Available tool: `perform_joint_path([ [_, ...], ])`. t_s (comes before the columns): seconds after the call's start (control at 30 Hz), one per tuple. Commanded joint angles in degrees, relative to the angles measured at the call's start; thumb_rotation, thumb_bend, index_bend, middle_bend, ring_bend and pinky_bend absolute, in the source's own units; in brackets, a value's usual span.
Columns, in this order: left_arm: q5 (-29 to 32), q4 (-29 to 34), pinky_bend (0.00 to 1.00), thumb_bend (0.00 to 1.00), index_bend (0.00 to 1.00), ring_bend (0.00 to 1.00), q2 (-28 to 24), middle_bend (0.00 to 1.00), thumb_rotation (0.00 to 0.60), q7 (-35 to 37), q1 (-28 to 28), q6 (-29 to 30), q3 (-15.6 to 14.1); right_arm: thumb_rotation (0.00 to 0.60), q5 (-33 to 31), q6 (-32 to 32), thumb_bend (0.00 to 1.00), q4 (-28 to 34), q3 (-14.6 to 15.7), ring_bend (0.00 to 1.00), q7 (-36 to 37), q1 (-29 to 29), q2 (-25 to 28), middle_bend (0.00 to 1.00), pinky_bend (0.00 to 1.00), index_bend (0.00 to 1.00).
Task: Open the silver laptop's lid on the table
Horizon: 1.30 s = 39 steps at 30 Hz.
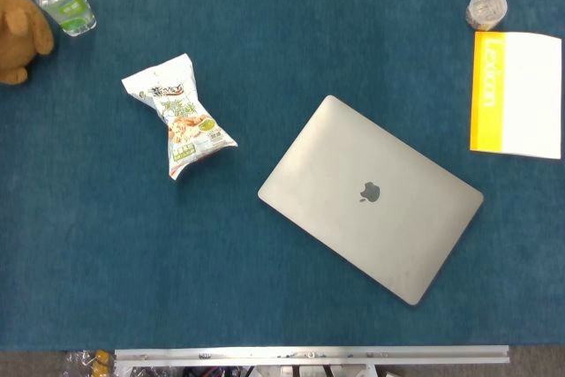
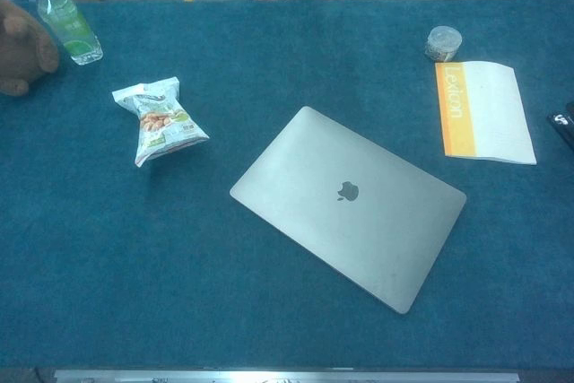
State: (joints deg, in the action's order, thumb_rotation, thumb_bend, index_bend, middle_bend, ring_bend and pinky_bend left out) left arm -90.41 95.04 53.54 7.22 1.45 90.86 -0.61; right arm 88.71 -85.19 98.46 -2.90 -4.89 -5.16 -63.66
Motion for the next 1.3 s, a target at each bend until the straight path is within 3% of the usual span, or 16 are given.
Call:
perform_joint_path([
  [0.03, -0.1, 0.0, 0.01, 0.25, 0.05, 0.00, 0.0, 0.00, 0.600, 0.0, 0.0, 0.0, -0.1, 0.600, 0.0, 0.0, 0.12, 0.0, 0.1, 0.00, 0.1, 0.1, 0.0, 0.03, 0.11, 0.00],
  [0.57, -0.8, 0.1, 0.01, 0.25, 0.05, 0.00, -0.4, 0.00, 0.600, 0.3, -0.1, 0.0, -0.4, 0.600, 1.7, 1.0, 0.12, 1.4, 0.8, 0.00, 0.2, -0.5, 1.2, 0.03, 0.11, 0.00],
  [0.8, -1.0, 0.0, 0.01, 0.25, 0.05, 0.00, -0.6, 0.00, 0.600, 0.6, -0.1, -0.1, -0.7, 0.600, 2.5, 4.1, 0.12, 1.7, 3.0, 0.00, -0.9, -0.9, 1.2, 0.03, 0.11, 0.00],
  [1.3, -2.1, -0.5, 0.01, 0.25, 0.05, 0.00, -0.9, 0.00, 0.600, 1.4, -0.1, -0.5, -1.5, 0.600, 3.8, 10.3, 0.00, -2.8, 4.6, 0.00, -9.2, -3.9, -3.1, 0.02, 0.11, 0.00],
])
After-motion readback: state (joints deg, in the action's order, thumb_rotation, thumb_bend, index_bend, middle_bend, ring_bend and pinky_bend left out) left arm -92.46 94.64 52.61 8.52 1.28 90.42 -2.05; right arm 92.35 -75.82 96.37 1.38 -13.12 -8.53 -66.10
